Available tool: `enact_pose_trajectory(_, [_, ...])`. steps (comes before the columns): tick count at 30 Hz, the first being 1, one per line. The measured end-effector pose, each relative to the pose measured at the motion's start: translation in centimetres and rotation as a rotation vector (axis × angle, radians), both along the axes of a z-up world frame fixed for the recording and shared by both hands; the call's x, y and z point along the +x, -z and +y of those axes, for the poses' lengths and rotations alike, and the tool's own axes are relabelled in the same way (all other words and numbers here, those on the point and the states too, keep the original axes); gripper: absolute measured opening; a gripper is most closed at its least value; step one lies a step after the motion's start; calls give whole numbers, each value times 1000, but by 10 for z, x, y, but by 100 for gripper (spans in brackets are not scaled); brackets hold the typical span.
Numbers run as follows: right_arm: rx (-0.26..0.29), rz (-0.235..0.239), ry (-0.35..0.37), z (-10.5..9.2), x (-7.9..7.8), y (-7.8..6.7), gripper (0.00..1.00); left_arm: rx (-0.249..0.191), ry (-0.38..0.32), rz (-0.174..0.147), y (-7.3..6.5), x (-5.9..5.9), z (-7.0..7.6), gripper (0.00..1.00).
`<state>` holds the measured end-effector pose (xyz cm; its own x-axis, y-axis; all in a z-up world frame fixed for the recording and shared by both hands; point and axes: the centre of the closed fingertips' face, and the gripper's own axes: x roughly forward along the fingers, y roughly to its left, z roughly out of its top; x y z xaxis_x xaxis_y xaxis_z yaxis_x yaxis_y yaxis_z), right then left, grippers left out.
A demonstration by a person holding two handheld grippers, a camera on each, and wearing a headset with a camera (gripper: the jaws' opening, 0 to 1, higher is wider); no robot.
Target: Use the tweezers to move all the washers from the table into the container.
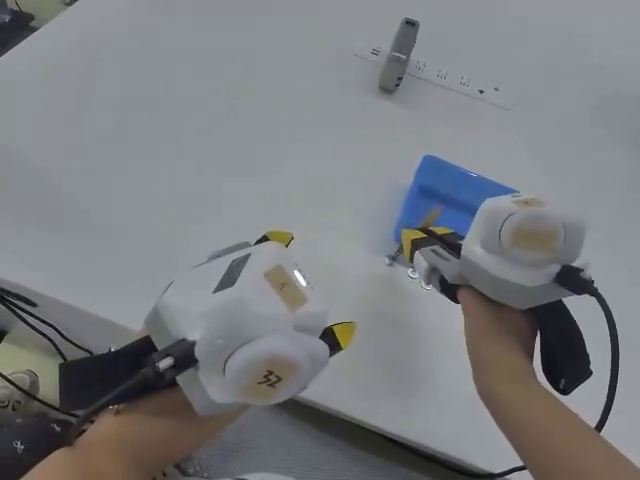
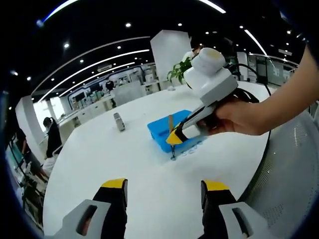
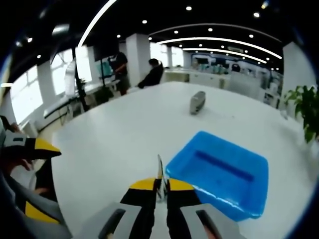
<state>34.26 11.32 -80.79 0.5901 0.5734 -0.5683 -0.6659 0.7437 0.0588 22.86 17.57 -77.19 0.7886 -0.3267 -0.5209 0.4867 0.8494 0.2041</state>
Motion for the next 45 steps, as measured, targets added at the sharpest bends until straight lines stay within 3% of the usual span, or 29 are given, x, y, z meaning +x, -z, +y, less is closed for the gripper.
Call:
enact_pose_trajectory(2, [3,1,12,-3,2,1,3,1,2,4,1,0,0,60])
enact_pose_trajectory(3, [21,27,25,-3,1,2,2,3,4,3,1,-1,0,60])
enact_pose_trajectory(9, [-10,71,6,-2,0,0,1,25,17,22,6,-3,-1,61])
enact_pose_trajectory(15, [66,83,-8,4,-7,-28,1,37,13,27,7,-3,0,60])
enact_pose_trajectory(20, [81,29,-65,11,-11,-54,1,48,16,32,9,-3,0,60])
enact_pose_trajectory(27, [75,-93,-62,6,7,-94,1,54,2,34,10,-3,3,59])
enact_pose_trajectory(31, [70,-118,-31,-2,26,-93,1,60,-5,37,11,-2,4,59])
enact_pose_trajectory(35, [76,-95,30,-11,45,-86,1,60,-8,38,11,-2,5,58])
enact_pose_trajectory(40, [65,-52,52,-13,55,-64,2,64,2,42,12,-3,4,59])
enact_pose_trajectory(42, [44,-31,54,-11,57,-51,2,66,0,42,12,-3,4,59])
enact_pose_trajectory(45, [59,12,62,-11,59,-32,2,62,2,44,12,-3,3,59])
